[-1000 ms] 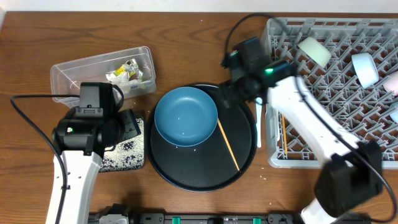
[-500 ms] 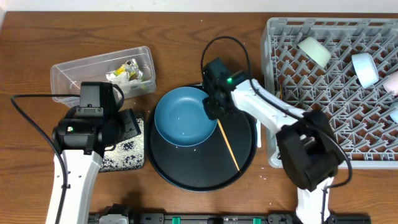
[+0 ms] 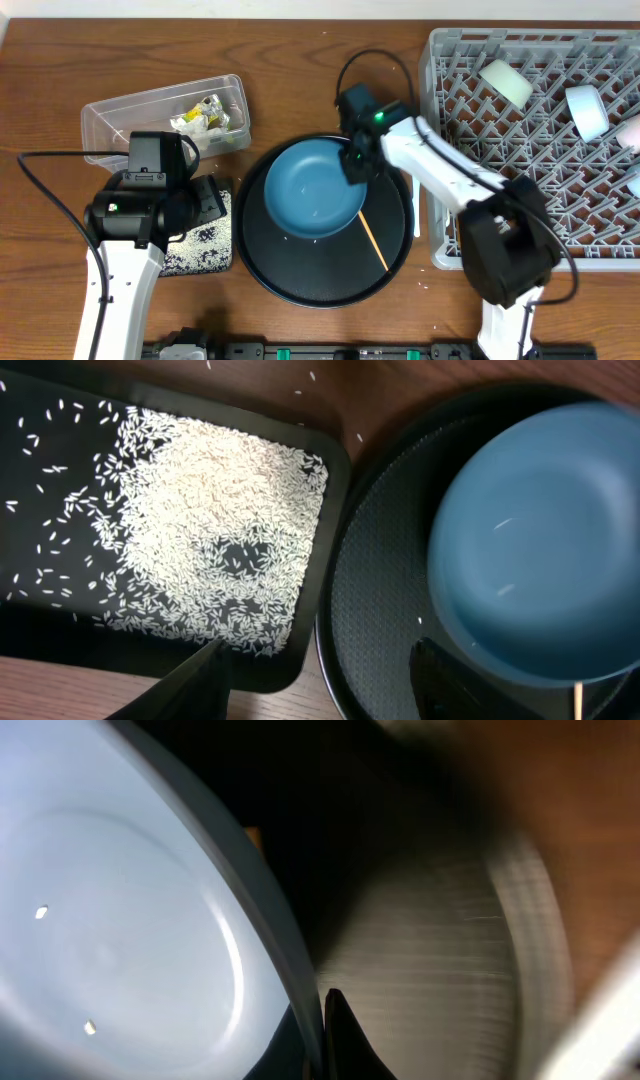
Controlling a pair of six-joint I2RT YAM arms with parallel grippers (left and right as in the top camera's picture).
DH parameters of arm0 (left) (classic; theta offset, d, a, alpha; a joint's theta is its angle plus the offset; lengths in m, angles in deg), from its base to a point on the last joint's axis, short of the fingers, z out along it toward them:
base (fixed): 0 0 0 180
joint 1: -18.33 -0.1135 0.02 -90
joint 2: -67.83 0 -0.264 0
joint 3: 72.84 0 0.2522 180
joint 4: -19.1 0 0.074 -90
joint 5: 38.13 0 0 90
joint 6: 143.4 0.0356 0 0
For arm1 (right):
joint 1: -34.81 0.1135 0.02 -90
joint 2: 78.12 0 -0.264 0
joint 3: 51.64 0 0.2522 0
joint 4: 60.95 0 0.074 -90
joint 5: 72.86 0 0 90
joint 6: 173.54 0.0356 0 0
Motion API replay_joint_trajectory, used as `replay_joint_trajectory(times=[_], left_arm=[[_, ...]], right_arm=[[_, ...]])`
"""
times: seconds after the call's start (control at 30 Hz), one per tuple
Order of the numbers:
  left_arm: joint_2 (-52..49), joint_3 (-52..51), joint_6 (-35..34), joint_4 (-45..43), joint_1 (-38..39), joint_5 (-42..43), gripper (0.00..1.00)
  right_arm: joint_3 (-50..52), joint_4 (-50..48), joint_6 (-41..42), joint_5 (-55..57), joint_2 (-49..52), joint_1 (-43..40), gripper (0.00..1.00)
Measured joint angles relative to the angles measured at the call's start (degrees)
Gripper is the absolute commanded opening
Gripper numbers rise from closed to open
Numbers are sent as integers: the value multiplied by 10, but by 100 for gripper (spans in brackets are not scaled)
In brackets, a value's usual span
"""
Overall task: Sort waste into correct bins and load items into the dishwasher rack
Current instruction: 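Reach the right gripper to the teal bowl's rim and grasp it, then lift the teal bowl with the right gripper and carry it into the rack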
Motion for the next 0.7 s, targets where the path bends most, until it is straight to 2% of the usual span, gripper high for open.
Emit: replay_joint_trajectory(times=[0.17,0.37,0.53,0.7], left_arm=[[0,0,0,0,0,0,59],[0,0,0,0,0,0,59],[0,0,0,0,0,0,59],[0,0,0,0,0,0,59]], right_arm=[[-49,5,-19,82,-95,-46,1],[-70,20,-39,255,-219,-118,1],[-70,36,-47,457,-229,-191,1],[-57,52,-29,583,-221,-247,1]])
